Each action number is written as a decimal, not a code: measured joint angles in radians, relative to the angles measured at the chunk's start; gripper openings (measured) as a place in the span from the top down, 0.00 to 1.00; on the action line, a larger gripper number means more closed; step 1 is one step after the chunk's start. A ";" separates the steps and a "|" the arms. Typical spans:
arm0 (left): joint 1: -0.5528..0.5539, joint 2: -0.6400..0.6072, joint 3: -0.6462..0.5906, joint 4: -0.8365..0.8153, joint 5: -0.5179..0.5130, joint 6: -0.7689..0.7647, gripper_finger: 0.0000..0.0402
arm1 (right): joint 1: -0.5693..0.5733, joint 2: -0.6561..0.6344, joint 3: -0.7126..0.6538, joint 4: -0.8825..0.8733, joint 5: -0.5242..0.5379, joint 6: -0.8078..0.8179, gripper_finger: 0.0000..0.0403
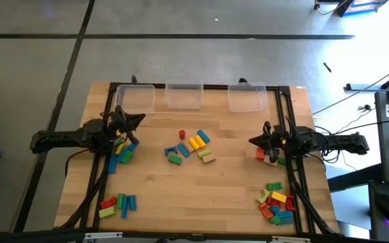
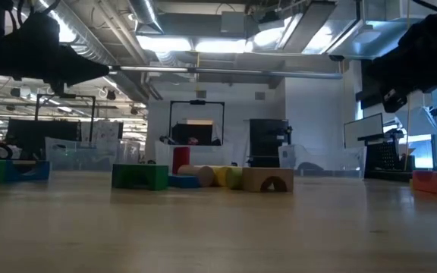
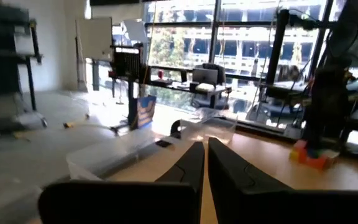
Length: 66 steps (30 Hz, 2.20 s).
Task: Sort blocks by size
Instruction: Put the red cylindrical block into the middle transparent bin
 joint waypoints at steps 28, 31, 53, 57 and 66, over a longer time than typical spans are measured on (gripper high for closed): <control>-0.006 0.421 0.232 0.115 0.194 0.008 0.96 | 0.000 0.338 0.168 0.124 0.185 -0.158 0.98; -0.023 0.546 0.298 0.112 0.194 0.009 0.96 | 0.000 0.391 0.197 0.124 0.184 -0.167 0.98; -0.124 1.185 0.626 0.082 0.194 0.072 0.96 | 0.000 0.599 0.208 0.347 0.180 -0.119 0.98; -0.124 1.231 0.626 0.084 0.194 0.098 0.96 | 0.000 0.646 0.208 0.400 0.173 -0.120 0.98; -0.092 1.246 0.626 0.053 0.194 0.029 0.78 | 0.000 0.735 0.208 0.461 0.178 -0.145 0.79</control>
